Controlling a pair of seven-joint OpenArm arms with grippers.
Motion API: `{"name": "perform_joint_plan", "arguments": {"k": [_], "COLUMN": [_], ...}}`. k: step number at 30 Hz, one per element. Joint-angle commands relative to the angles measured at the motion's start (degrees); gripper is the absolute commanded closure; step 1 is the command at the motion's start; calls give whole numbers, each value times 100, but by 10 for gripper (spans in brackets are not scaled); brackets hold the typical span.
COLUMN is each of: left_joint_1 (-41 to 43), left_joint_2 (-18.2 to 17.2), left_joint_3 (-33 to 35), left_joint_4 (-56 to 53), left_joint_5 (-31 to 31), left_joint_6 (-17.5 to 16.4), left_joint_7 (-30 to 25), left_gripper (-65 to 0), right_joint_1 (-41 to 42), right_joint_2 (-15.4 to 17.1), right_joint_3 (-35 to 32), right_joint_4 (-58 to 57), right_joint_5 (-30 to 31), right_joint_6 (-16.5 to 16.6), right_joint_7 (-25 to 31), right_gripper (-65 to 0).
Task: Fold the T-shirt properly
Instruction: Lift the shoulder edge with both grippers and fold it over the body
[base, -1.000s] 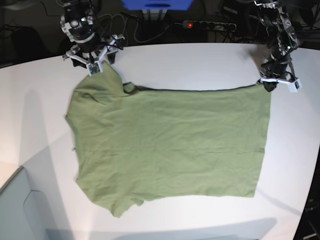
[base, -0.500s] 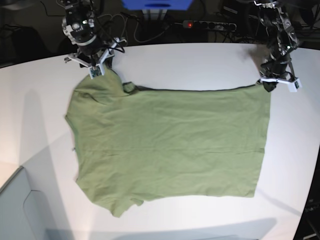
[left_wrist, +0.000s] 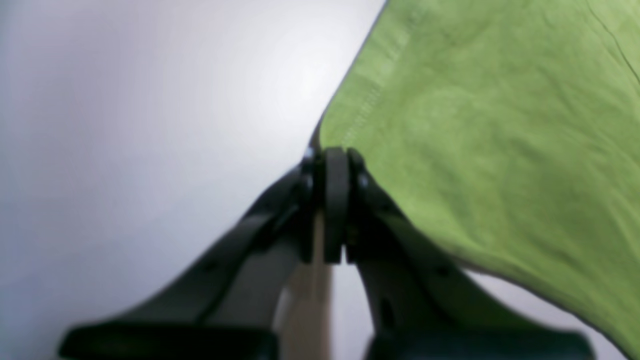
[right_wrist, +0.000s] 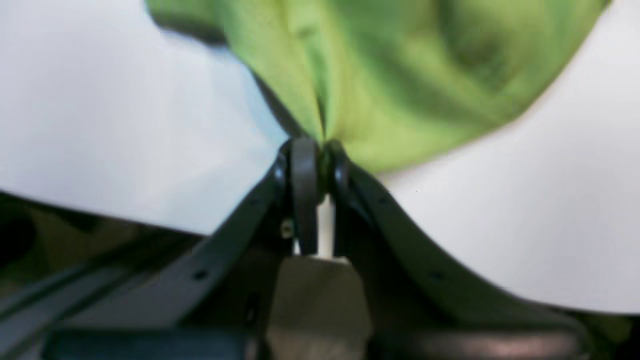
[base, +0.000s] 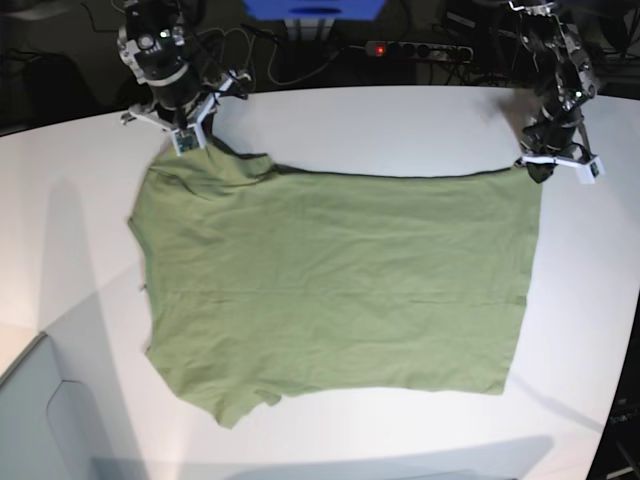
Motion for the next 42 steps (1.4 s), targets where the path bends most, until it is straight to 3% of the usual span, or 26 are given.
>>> {"name": "perform_joint_plan", "arguments": {"k": [1,8,11,18,23,34,38,42], "left_joint_1": [35,431,607,844,941,422,167,-44], "left_joint_2": [-84,-58,-67,-58,-40,-75,-75,-75], "left_joint_3": [-45,-159,-168,-168,-168,-168,-168,-159], "left_joint_4": [166,896,1124,1221,1221,1151,1142,1133], "left_joint_5": [-4,-4,-13,-48,-57,-4,5,5], "left_joint_6": [10,10,19,19,19,19,19,19], "left_joint_7": [-48,-39,-39,-39,-65,-48,-48,-48], "left_gripper": [0,0,0,0,0,0,0,0], "right_joint_1": [-44,-132,-246,-589,-580,457,835,1187], "right_joint_2": [28,28,186,441,450,415,406,406], "right_joint_3": [21,30,30,170,170,135,162,144], "right_joint_4": [220,510,527,536,580,633,589,422], "right_joint_5": [0,-9,-9,-9,-9,0,0,0], "right_joint_6": [25,25,25,25,25,52,430,456], "right_joint_7": [116,116,116,160,168,116,116,116], "right_gripper": [-1,-1,-1,-1,-1,-1,-1,-1]}}
